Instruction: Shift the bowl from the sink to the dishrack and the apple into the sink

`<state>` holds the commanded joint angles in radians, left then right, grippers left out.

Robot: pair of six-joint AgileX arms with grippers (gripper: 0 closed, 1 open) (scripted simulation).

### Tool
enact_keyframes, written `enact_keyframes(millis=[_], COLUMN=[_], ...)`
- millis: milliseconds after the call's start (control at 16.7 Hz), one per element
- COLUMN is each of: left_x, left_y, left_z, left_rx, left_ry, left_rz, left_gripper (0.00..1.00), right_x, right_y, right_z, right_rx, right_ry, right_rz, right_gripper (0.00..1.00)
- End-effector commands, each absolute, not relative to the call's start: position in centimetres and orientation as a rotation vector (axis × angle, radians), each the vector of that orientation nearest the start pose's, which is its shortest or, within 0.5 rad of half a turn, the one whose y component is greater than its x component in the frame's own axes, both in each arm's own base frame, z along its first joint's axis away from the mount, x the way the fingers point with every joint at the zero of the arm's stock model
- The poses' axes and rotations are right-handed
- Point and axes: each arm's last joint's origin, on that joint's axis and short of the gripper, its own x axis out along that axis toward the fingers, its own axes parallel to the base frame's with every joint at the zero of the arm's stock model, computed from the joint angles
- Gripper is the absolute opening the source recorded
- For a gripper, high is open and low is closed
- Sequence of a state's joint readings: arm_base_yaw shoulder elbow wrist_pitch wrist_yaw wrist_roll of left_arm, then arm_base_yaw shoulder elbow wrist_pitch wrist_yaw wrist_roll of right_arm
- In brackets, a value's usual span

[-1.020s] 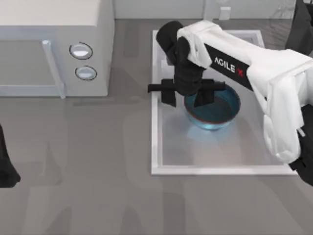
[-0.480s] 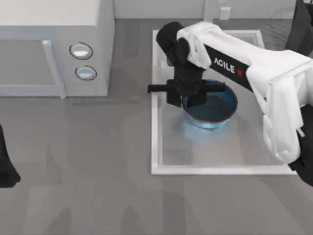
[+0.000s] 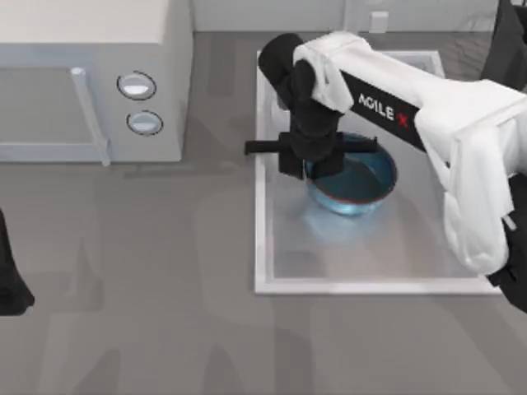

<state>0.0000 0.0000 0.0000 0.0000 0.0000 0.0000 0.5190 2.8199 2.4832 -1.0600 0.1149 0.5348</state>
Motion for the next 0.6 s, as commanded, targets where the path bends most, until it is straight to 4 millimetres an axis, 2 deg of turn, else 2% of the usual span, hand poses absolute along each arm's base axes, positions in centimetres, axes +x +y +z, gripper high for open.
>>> enact_keyframes(millis=[120, 300, 480, 600], left_x=[10.6, 10.6, 10.6, 10.6], left_y=[-0.1, -0.1, -0.1, -0.1], left_z=[16.0, 16.0, 16.0, 16.0], left_rx=[0.0, 0.0, 0.0, 0.0], left_ry=[0.0, 0.0, 0.0, 0.0], left_rz=[0.0, 0.0, 0.0, 0.0], left_gripper=[1.0, 1.0, 1.0, 1.0], right_x=[45.5, 41.6, 35.9, 31.4], right_y=[28.6, 30.6, 31.7, 31.5], right_z=[8.7, 14.5, 21.4, 25.8], right_rx=[0.002, 0.002, 0.006, 0.011], right_ry=[1.372, 1.374, 1.371, 1.367], right_rz=[-0.005, -0.006, -0.008, -0.007], right_gripper=[0.0, 0.0, 0.0, 0.0])
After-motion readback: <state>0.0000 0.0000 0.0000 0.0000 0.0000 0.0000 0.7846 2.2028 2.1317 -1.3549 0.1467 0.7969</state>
